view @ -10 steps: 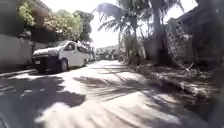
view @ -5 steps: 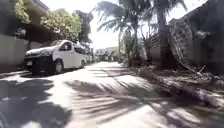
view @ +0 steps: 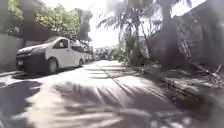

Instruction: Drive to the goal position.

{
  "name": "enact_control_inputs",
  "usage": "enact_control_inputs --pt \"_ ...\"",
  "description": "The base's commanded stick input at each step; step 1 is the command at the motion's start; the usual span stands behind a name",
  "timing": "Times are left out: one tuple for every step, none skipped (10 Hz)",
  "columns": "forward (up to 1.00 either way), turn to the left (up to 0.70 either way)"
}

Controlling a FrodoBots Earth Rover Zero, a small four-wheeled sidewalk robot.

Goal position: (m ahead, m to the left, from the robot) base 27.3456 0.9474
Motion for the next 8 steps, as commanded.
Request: enact_control_inputs --pt "1.00 0.01" --pt "1.00 0.03" --pt "1.00 0.05" --pt "1.00 0.07" --pt "1.00 0.10" --pt "1.00 0.06" --pt "1.00 0.03" --pt "1.00 0.03"
